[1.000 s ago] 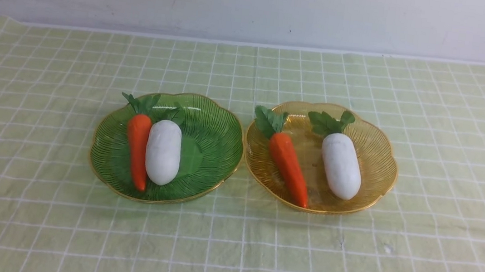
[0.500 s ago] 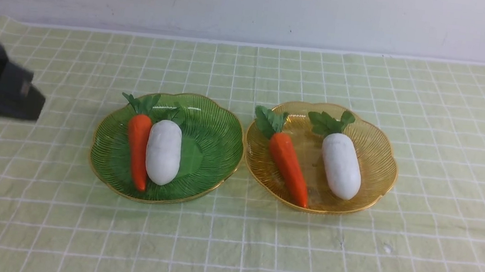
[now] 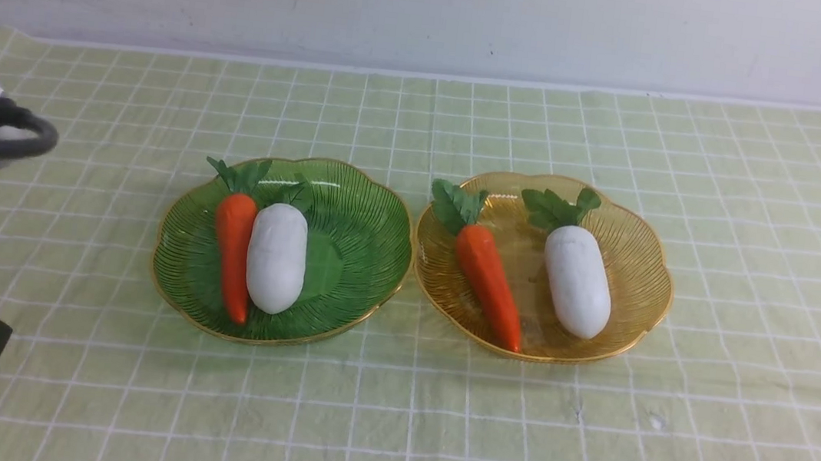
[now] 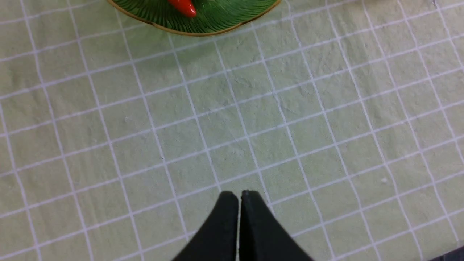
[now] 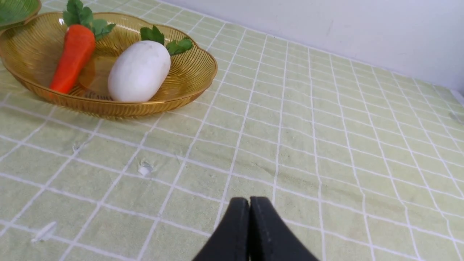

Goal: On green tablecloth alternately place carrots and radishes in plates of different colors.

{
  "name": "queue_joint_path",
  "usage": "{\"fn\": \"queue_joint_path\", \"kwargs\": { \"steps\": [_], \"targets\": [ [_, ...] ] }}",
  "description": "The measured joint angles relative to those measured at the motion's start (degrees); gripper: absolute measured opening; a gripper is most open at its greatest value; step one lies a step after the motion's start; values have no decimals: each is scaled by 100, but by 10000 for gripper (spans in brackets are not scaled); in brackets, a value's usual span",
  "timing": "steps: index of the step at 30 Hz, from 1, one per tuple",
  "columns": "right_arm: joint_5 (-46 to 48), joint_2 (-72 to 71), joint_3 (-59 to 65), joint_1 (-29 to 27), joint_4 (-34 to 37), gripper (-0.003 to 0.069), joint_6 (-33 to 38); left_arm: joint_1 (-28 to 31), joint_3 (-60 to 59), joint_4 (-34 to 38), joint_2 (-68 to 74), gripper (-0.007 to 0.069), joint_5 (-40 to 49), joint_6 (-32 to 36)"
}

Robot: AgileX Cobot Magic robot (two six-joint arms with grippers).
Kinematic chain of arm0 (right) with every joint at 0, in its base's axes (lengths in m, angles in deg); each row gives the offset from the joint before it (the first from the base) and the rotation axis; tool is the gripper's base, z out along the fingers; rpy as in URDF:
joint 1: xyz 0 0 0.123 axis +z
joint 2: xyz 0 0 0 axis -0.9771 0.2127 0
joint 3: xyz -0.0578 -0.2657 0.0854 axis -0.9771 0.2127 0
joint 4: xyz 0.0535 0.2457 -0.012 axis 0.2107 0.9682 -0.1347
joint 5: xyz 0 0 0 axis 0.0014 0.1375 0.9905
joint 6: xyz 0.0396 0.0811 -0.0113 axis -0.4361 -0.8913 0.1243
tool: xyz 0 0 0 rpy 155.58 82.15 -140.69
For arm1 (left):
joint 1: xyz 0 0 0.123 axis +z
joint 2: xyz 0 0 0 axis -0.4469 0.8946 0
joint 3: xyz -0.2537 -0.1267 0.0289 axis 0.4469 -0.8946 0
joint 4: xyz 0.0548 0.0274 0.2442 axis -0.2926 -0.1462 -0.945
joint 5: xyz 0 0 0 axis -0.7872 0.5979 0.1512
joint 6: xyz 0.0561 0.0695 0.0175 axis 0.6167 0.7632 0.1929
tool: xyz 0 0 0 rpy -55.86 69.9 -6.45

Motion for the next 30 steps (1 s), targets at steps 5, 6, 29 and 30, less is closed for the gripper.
{"fn": "queue_joint_path", "kwargs": {
  "steps": [5, 6, 29, 30],
  "targets": [
    [0, 0, 0, 0, 0, -15, -700, 0, 0, -96, -266, -8, 0, 0],
    [0, 0, 0, 0, 0, -15, -805, 0, 0, -135, -310, -8, 0, 0],
    [0, 0, 0, 0, 0, -15, -1116, 0, -1810, 160, -3053, -8, -3502, -221],
    [0, 0, 0, 0, 0, -15, -1116, 0, -2028, 206, -3139, -8, -4033, -221]
  ]
}}
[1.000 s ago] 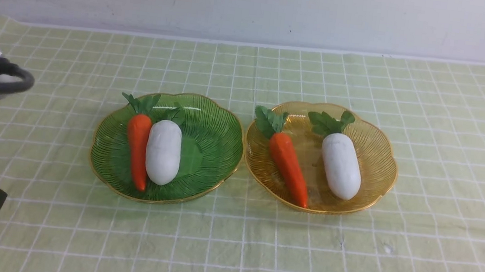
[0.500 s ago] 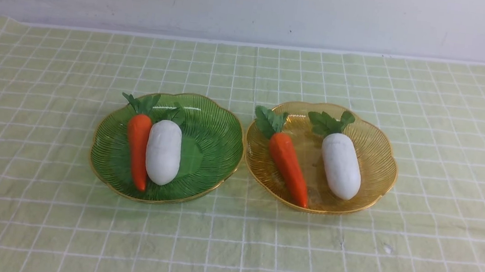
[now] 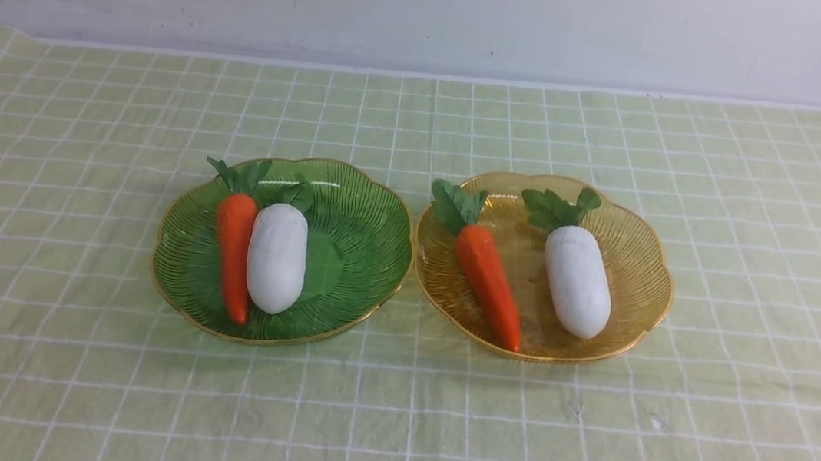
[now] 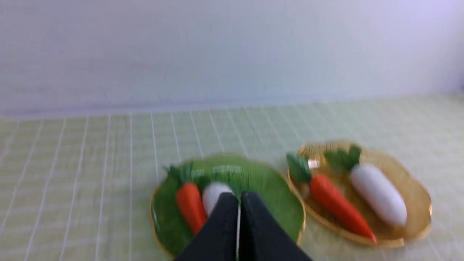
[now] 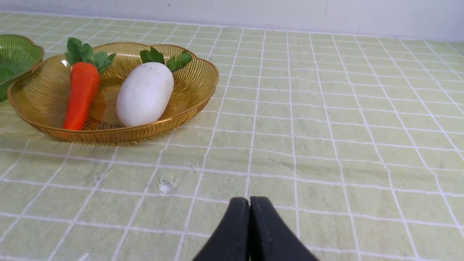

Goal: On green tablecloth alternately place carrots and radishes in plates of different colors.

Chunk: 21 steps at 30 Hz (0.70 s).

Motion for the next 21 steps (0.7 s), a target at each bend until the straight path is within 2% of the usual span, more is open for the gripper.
{"fn": "queue_joint_path", "kwargs": {
  "steps": [3, 7, 12, 21],
  "targets": [
    [0, 0, 0, 0, 0, -15, 0, 0, -476, 27, -74, -8, -1061, 0],
    [0, 0, 0, 0, 0, -15, 0, 0, -786, 42, -74, -8, -1431, 0],
    [0, 0, 0, 0, 0, -15, -19, -321, -1081, -121, -60, -8, -1452, 6],
    [0, 0, 0, 0, 0, -15, -19, -413, -1390, -370, -55, -8, -1061, 6]
  ]
}}
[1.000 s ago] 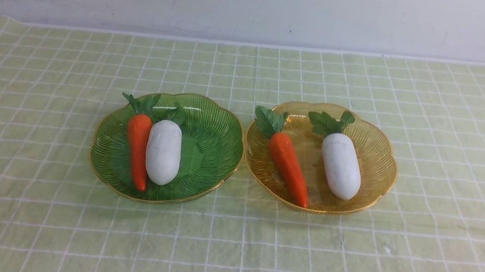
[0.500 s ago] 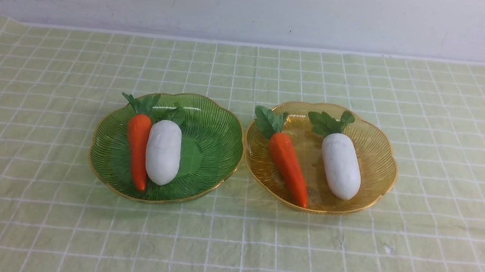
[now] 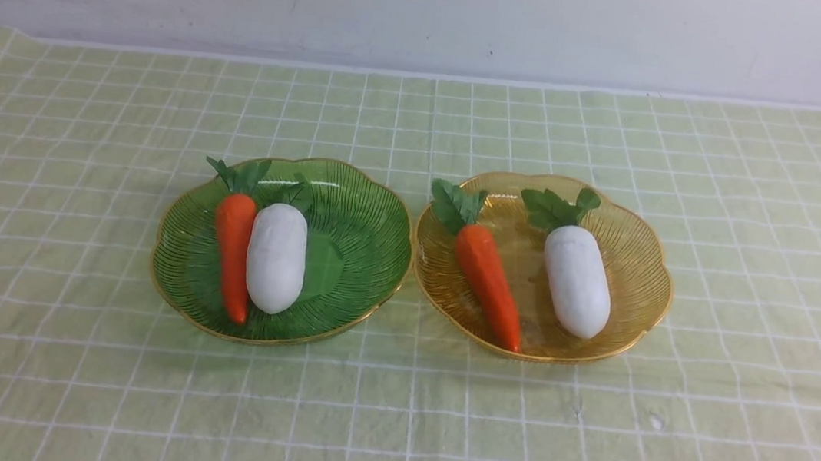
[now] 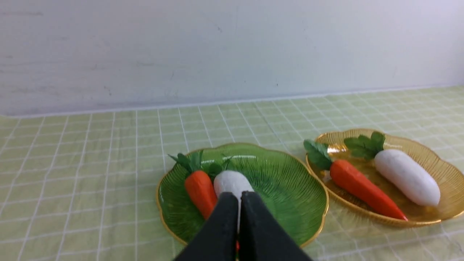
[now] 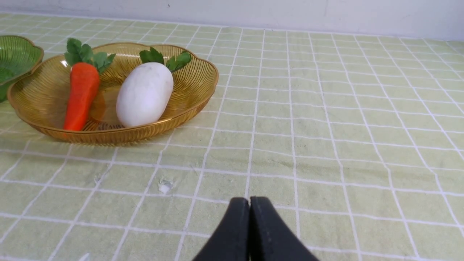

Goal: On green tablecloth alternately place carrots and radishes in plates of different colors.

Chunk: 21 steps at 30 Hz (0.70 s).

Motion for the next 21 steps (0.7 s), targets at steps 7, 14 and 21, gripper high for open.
{"fn": "queue_joint_path", "kwargs": {
  "steps": [7, 14, 21],
  "targets": [
    [0, 0, 0, 0, 0, -15, 0, 205, -1176, -279, -541, -8, -304, -29],
    [0, 0, 0, 0, 0, -15, 0, 676, -2457, -883, -1416, -8, -829, -671],
    [0, 0, 0, 0, 0, -15, 0, 761, -2572, -1030, -1799, -8, -171, -979]
  ]
}}
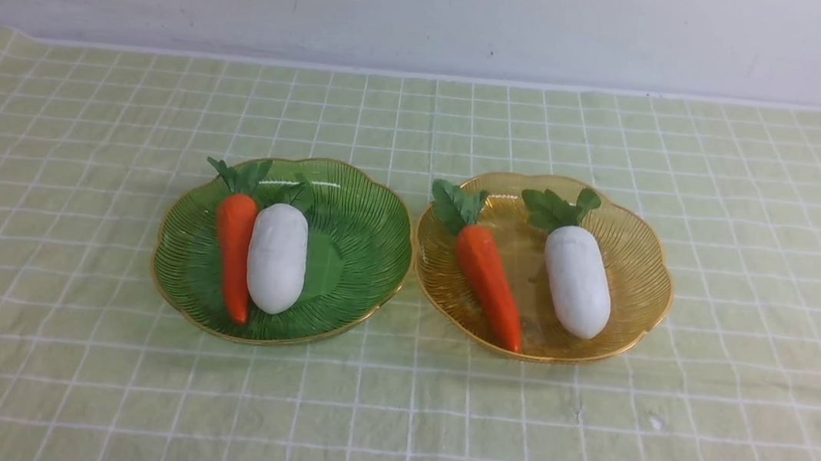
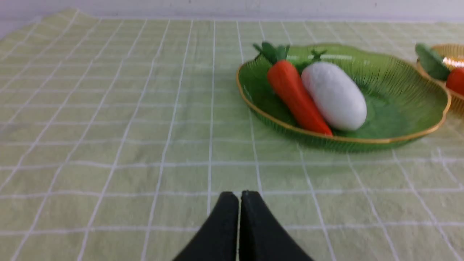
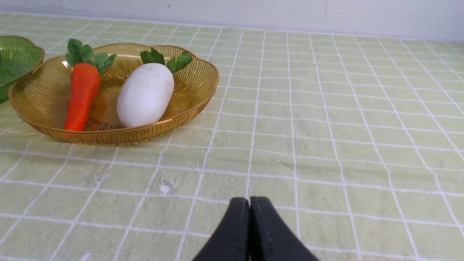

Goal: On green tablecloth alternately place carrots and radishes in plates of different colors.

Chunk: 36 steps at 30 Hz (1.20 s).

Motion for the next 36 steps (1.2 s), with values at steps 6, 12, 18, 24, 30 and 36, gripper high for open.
{"fn": "queue_joint_path", "kwargs": {
  "steps": [6, 12, 18, 24, 30, 36],
  "targets": [
    [0, 0, 0, 0, 0, -15, 0, -12, -6, -30, 0, -8, 217, 0],
    [0, 0, 0, 0, 0, -15, 0, -246, -6, -36, 0, -8, 227, 0],
    [0, 0, 0, 0, 0, -15, 0, -253, -6, -36, 0, -8, 227, 0],
    [0, 0, 0, 0, 0, -15, 23, -253, -6, -36, 0, -8, 227, -4],
    [0, 0, 0, 0, 0, -15, 27, -253, -6, -36, 0, -8, 232, -31],
    [0, 0, 0, 0, 0, -15, 40, -253, -6, -36, 0, -8, 232, -39]
  ]
}}
